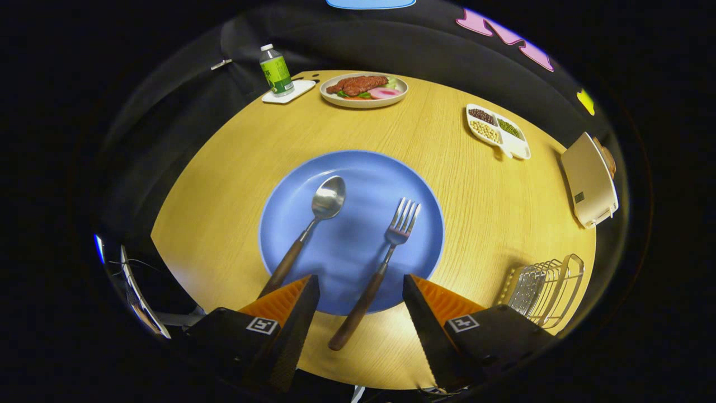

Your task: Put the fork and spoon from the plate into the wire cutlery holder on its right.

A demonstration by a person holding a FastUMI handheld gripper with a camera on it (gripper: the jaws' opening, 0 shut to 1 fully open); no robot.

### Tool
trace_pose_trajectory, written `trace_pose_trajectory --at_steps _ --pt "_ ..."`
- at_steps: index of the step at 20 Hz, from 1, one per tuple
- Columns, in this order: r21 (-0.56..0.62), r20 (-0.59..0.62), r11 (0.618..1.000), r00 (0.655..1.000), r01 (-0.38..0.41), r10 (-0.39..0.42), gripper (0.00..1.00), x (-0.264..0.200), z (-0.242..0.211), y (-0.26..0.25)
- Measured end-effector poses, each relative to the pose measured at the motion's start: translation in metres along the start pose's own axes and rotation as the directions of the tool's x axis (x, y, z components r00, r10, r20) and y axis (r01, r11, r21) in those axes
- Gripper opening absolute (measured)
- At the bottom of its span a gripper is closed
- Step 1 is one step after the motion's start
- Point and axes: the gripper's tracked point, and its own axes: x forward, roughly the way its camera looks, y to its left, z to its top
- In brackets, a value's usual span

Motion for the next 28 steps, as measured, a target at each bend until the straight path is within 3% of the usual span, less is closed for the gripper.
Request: trace_pose_trajectory --at_steps 3,5,8,11,13,17,20,28 --pt "0.012 -0.038 1.000 0.999 -0.002 0.002 0.81 0.012 -0.001 0.002" --pt "0.031 -0.070 1.000 0.998 -0.001 0.003 0.67 0.019 -0.003 0.002" --pt "0.091 -0.115 0.996 0.993 0.015 -0.004 0.38 0.024 -0.006 -0.001" --pt "0.135 -0.145 0.990 0.989 0.031 -0.011 0.32 0.023 -0.003 -0.003" --pt "0.140 -0.150 0.990 0.988 -0.002 0.023 0.17 0.029 -0.004 -0.003" --pt "0.197 -0.144 0.977 0.983 -0.084 0.113 0.11 0.025 -0.002 -0.001" --pt "0.176 -0.114 0.976 0.983 -0.126 0.147 0.08 0.008 0.002 -0.002" --pt "0.095 -0.119 0.987 0.983 -0.132 0.143 0.08 -0.094 0.004 -0.049"
